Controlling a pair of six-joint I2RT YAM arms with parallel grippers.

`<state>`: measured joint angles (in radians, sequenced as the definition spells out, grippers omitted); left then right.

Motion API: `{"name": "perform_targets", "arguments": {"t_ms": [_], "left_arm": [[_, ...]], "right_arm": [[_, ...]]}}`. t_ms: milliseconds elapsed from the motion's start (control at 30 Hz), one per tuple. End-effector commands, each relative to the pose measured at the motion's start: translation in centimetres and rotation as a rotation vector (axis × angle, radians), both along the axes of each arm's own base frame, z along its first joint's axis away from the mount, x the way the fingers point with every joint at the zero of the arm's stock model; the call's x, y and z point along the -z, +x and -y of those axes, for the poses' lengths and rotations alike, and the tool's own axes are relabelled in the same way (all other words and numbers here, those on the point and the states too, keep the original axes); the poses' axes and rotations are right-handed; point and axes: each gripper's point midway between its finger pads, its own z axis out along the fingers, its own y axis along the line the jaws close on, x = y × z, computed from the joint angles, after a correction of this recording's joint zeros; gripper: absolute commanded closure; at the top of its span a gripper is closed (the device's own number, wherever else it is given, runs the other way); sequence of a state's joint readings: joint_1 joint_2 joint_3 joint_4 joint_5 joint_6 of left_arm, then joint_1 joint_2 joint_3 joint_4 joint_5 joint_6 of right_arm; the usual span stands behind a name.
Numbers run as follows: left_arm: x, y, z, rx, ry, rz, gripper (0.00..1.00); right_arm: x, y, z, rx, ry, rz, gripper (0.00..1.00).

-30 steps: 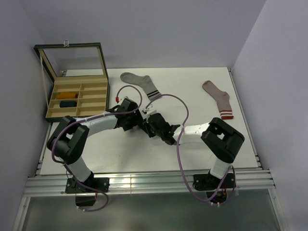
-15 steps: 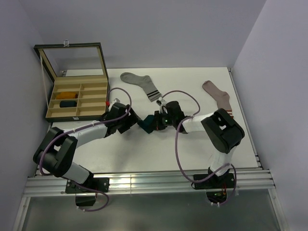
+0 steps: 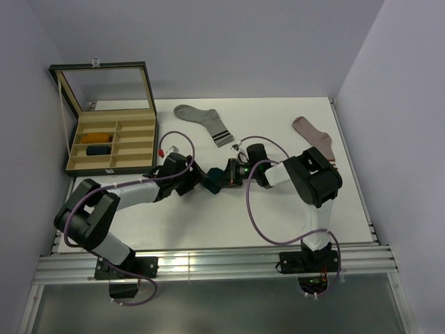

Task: Roll the socks
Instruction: Roll the sock at the center of the board.

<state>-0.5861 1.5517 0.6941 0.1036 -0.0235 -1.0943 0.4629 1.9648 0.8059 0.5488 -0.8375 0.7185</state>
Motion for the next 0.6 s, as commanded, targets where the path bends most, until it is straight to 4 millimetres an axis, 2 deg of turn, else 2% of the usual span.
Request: {"name": "perform_targets", "arguments": {"t_ms": [0, 233, 333, 533, 567], "left_arm": [[-0.9, 1.3, 0.9, -0.003, -0.018, 0.039, 0.18], [0.8, 1.2, 0.8, -0.011, 0.008, -0.013, 0.28], [1.5, 0.9, 0.6, -0.017, 0.024, -0.040, 0.35], [2.3, 0.6, 0.6, -0.009, 0.050, -0.072, 0.58], [2.5, 0.4, 0.6, -0.001, 0.061, -0.083, 0.65]], "right_arm": [[4.3, -2.5, 1.4, 0.017, -0.105, -0.192, 1.00], [5.3, -2.5, 1.7, 0.036, -0.110, -0.237, 1.00], [5.6, -2.5, 1.9, 0.048, -0.109, -0.251, 1.00], [5.1, -1.8, 2.1, 0.060, -0.125, -0.203, 0.99], [4.9, -1.8, 2.2, 0.057, -0.134, -0.183, 0.97]]}}
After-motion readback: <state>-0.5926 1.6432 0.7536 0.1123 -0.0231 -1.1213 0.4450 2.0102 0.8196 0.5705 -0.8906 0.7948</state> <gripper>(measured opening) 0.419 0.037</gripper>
